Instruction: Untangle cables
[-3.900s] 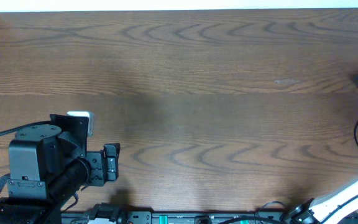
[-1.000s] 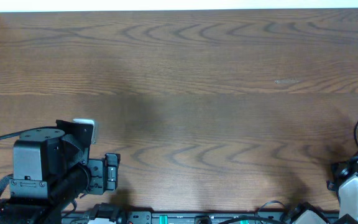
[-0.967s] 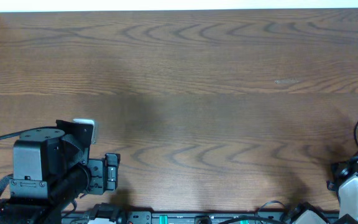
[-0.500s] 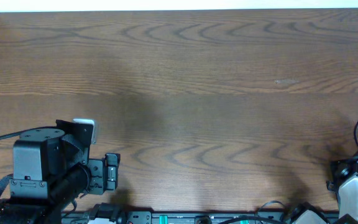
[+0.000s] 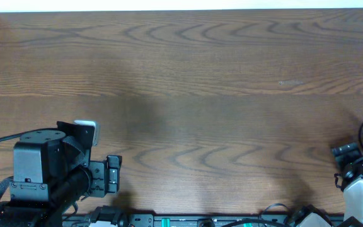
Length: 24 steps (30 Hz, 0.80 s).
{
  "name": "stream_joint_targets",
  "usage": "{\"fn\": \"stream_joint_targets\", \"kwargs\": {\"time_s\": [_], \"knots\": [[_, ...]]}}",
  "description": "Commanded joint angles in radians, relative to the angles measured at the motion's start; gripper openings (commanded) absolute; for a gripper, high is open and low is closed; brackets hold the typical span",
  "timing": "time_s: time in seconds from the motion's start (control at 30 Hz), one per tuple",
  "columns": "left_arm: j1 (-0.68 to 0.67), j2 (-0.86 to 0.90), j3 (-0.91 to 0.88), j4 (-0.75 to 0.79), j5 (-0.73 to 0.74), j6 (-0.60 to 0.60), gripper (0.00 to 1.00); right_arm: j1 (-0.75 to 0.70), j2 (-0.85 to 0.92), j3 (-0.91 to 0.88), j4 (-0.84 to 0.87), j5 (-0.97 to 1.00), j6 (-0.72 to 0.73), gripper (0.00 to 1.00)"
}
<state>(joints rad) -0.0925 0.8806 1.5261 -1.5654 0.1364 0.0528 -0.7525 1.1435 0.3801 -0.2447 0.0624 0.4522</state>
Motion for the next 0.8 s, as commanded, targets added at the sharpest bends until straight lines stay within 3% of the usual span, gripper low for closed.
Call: {"fn": "stream_joint_targets", "kwargs": {"time_s": [0.0, 0.2, 0.43, 0.6, 0.77], "knots": [[0.002, 0.0, 0.001, 0.0, 0.009, 0.007, 0.88, -0.003, 0.002, 0.0, 0.034, -0.2, -0.214, 0.99], [0.003, 0.0, 0.001, 0.0, 0.009, 0.007, 0.88, -0.003, 0.002, 0.0, -0.089, 0.101, 0.094, 0.99], [0.002, 0.0, 0.001, 0.003, 0.009, 0.007, 0.88, -0.003, 0.002, 0.0, -0.085, 0.102, 0.065, 0.96], [0.002, 0.0, -0.005, 0.004, 0.009, 0.007, 0.88, -0.003, 0.002, 0.01, 0.021, -0.05, -0.09, 0.99], [0.002, 0.0, -0.029, 0.008, 0.009, 0.007, 0.88, -0.003, 0.002, 0.053, 0.003, 0.027, -0.101, 0.99]]}}
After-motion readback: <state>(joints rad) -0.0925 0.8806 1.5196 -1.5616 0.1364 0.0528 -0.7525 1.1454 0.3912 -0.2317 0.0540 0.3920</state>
